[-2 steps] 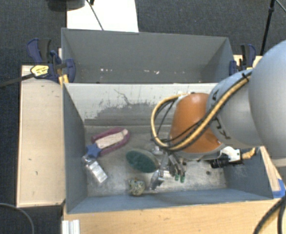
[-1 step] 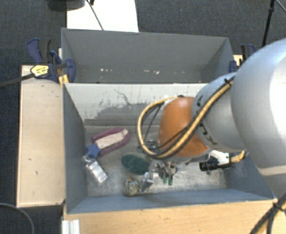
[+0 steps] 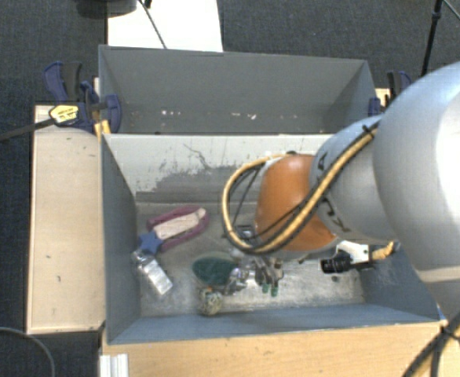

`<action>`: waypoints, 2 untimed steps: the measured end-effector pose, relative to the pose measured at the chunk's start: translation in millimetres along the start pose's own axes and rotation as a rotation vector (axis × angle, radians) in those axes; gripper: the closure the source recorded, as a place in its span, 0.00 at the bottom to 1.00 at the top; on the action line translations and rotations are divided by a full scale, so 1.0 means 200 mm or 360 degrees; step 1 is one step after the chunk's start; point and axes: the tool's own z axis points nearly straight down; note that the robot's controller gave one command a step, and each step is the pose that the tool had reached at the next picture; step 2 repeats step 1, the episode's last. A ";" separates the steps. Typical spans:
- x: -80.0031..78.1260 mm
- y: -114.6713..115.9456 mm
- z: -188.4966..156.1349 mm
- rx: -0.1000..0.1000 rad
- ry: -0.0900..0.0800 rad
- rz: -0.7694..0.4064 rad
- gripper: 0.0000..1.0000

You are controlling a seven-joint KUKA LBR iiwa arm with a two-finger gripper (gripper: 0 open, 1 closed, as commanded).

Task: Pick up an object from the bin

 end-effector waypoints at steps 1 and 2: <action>-0.01 0.01 -0.72 0.0002 0.0012 -0.0040 1.00; -0.01 0.01 -0.72 0.0002 0.0012 -0.0040 1.00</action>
Offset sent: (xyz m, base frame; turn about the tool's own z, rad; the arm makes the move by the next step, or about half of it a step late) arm -0.0019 0.0016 0.1397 -0.0196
